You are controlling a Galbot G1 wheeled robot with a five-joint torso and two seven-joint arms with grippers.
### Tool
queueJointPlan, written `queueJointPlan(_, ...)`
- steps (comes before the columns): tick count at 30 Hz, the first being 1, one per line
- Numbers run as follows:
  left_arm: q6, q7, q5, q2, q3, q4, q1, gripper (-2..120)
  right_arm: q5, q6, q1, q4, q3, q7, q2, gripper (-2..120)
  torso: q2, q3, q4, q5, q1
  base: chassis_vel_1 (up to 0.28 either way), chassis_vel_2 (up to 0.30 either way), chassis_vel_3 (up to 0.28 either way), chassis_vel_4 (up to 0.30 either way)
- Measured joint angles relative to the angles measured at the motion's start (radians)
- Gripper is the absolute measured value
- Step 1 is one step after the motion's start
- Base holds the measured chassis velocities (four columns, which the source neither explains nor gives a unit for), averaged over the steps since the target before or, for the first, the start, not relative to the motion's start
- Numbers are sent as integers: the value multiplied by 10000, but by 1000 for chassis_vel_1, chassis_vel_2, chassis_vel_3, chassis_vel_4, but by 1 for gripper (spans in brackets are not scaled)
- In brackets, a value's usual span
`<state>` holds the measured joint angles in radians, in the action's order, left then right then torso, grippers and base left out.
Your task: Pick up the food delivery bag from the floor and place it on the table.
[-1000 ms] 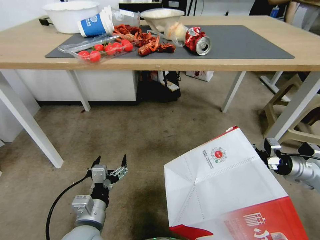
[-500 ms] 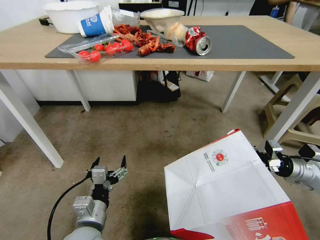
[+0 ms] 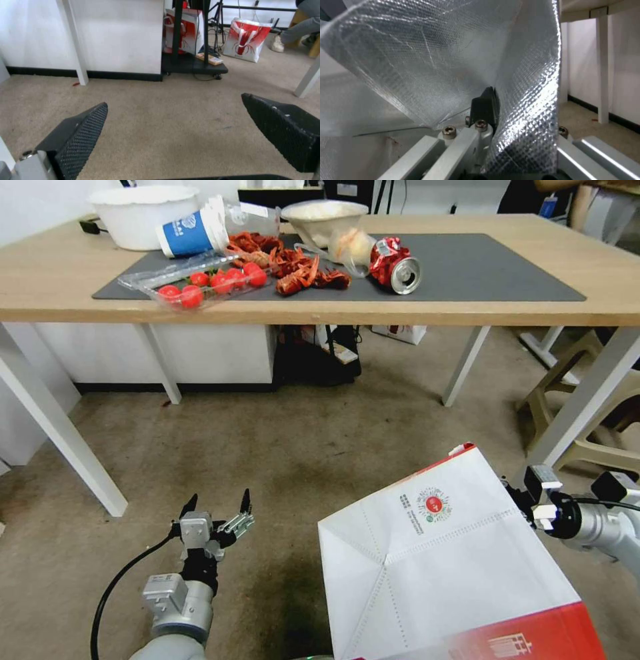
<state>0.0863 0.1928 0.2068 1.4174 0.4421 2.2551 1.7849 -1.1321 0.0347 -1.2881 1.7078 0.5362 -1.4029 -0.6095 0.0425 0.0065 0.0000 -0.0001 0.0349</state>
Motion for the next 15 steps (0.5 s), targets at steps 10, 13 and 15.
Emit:
queueJointPlan(10, 12, -232, -85, 65, -4, 38, 46, 100, 66, -6, -148, 192, 68, 29, -127, 0, 343, 350, -1, 0, -4, 0, 0, 0, 0)
queueJointPlan(13, 0, -244, -98, 69, -4, 50, 66, 100, 21, -15, -123, 192, 89, 58, -127, 0, 457, 456, 0, 0, -1, 0, 0, 0, 0)
queueJointPlan(15, 7, -315, -97, 55, 19, 101, 85, 100, 1, -25, -143, 183, 123, 57, -126, 0, 609, 597, -1, 0, 15, 0, 0, 0, 0)
